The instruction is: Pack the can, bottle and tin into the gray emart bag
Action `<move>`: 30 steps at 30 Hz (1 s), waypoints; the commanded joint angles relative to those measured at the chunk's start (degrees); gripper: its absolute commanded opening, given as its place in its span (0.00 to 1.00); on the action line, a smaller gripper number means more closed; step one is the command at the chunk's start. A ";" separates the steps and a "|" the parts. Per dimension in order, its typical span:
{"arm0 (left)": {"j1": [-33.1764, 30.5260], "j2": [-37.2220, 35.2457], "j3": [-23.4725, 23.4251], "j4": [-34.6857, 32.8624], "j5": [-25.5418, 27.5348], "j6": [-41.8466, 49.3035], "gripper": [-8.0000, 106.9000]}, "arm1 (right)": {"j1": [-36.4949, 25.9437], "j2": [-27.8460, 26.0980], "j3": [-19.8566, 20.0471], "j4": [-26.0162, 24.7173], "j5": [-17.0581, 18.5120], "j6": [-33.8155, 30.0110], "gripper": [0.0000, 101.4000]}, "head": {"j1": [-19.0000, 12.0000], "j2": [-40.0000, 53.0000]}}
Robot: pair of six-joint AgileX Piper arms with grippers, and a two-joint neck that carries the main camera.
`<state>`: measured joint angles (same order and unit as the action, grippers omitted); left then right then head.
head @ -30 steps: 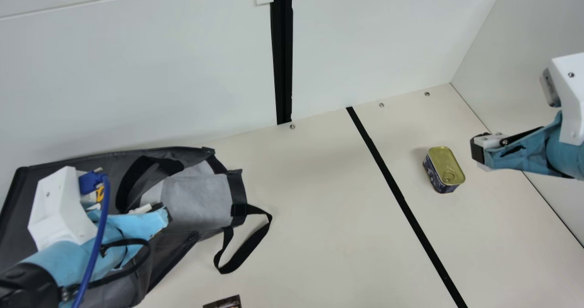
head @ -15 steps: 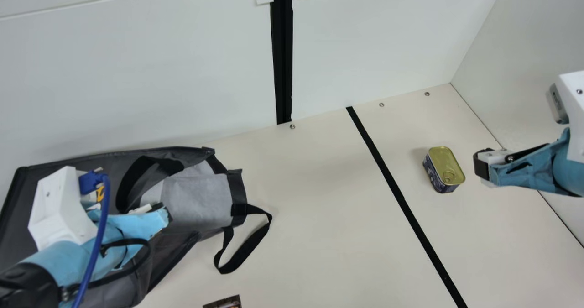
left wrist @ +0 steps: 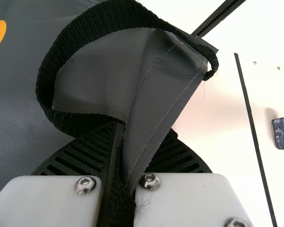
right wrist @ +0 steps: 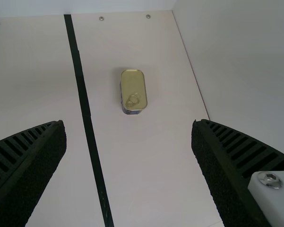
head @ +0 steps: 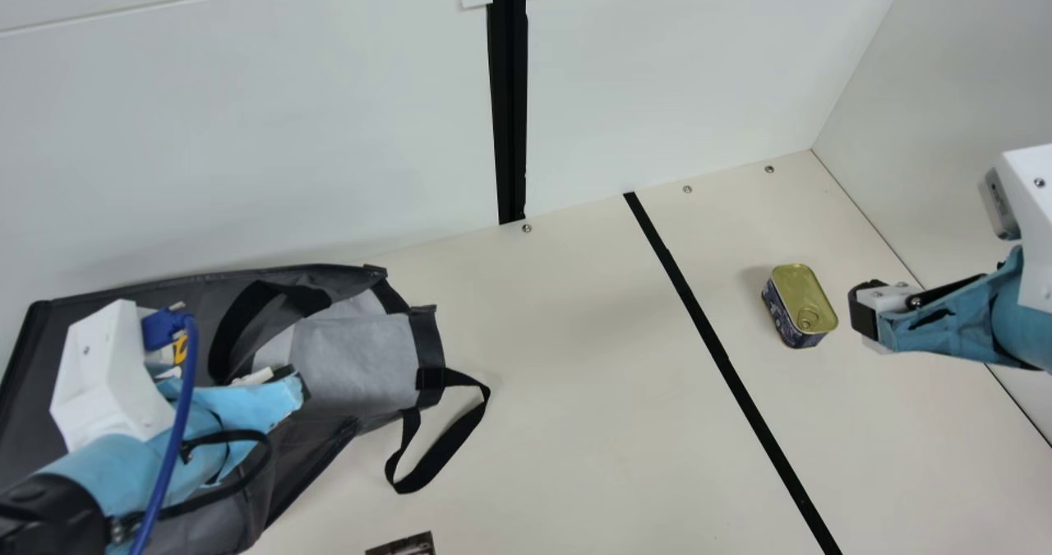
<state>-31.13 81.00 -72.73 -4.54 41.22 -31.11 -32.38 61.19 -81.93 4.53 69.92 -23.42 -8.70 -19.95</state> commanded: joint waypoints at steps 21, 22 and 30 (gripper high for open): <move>0.00 0.00 0.00 0.00 0.00 0.00 0.16 | 0.52 5.15 -4.14 -1.16 -0.02 -0.42 0.90 | -1.30 -0.05; 0.00 0.00 0.00 0.00 0.00 0.00 0.16 | 0.55 5.55 -4.36 -1.24 -0.02 -0.38 0.90 | -1.30 -0.05; 0.00 0.00 0.00 0.00 0.00 0.00 0.16 | 0.71 8.88 -5.21 -1.84 -1.02 -0.06 0.90 | -1.30 -0.05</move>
<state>-31.13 81.00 -72.73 -4.54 41.22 -31.11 -31.67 69.67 -87.20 2.75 69.33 -23.54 -8.70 -19.95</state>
